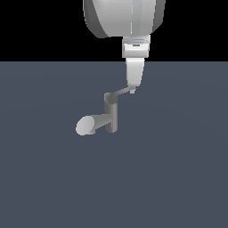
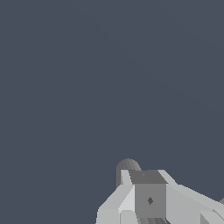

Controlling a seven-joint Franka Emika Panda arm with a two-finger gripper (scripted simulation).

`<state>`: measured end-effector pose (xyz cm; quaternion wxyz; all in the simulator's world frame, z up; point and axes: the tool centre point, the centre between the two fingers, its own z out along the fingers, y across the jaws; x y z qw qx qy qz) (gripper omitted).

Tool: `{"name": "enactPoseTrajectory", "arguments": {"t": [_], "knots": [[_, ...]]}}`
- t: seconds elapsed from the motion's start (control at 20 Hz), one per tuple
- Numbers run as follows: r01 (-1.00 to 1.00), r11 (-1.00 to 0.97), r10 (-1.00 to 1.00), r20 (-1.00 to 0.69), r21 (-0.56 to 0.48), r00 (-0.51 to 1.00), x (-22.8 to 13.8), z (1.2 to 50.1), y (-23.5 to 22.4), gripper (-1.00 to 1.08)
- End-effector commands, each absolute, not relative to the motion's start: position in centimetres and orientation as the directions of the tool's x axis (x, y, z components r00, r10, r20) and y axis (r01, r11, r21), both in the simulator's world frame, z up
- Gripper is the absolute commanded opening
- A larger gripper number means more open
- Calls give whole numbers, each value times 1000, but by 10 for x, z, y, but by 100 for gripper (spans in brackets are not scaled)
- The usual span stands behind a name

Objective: Turn on the faucet by rotating a designated handle.

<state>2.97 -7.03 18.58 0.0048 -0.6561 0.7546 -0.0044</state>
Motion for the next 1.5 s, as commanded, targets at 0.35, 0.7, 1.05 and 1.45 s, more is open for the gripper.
{"name": "enactPoseTrajectory", "arguments": {"t": [0.35,0.7,1.05,1.45], "knots": [[-990,143,-990,0,0,-143,-2,181,-71,-100],[-991,132,-991,-7,-30,-132,-1,193,-58,-100],[-991,136,-991,-5,-20,-136,-20,189,-45,-100],[-990,140,-990,-2,-9,-140,-41,185,-29,-100]]}}
